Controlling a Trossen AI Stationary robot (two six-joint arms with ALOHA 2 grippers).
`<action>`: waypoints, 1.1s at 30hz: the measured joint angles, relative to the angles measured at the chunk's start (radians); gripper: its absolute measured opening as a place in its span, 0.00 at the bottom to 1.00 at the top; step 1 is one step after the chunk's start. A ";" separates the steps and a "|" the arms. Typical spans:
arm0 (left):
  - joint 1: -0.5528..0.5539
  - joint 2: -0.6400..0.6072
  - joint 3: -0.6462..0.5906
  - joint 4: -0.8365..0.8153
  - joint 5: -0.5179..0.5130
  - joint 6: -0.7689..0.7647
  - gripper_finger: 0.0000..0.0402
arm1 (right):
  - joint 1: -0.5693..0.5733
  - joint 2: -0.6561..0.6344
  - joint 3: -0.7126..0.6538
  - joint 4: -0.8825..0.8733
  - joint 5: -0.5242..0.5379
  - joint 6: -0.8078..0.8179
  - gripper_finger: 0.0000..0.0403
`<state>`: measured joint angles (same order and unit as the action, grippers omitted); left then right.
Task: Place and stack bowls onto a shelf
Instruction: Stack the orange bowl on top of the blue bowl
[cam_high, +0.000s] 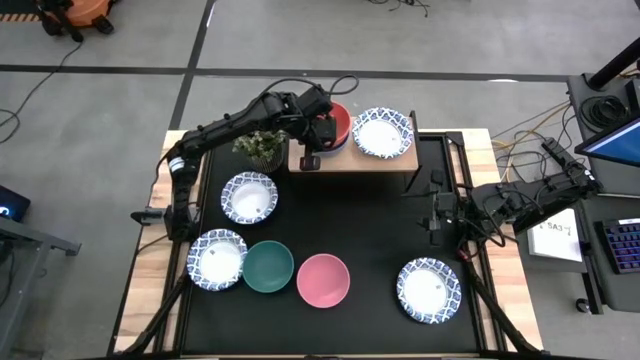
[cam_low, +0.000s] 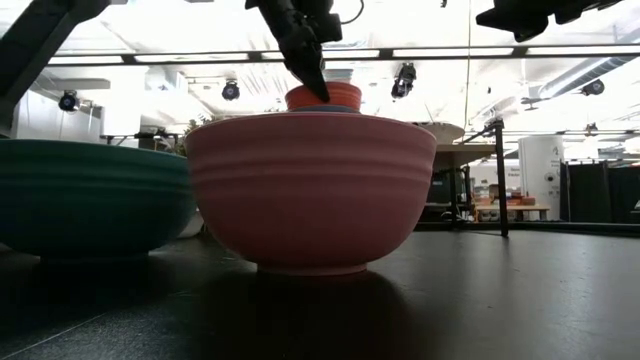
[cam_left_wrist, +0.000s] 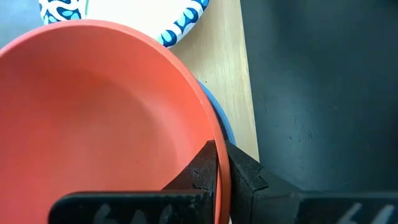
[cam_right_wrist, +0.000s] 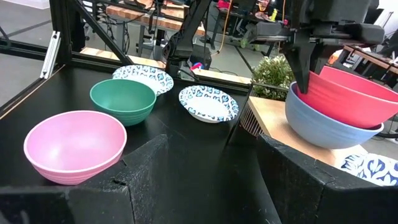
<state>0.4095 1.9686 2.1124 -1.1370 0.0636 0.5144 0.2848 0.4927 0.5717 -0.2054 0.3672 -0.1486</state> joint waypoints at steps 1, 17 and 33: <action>0.000 0.000 0.000 0.000 -0.001 0.000 0.00 | 0.000 0.000 0.000 0.000 0.000 0.001 0.58; 0.000 0.000 0.000 0.001 -0.002 -0.003 0.19 | 0.000 0.000 0.000 0.000 0.000 0.000 0.58; 0.008 -0.009 0.234 -0.133 0.065 -0.037 0.21 | 0.000 0.000 0.000 0.000 0.000 0.010 0.58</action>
<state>0.4172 1.9594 2.3463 -1.2696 0.1288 0.4774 0.2848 0.4927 0.5716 -0.2050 0.3672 -0.1387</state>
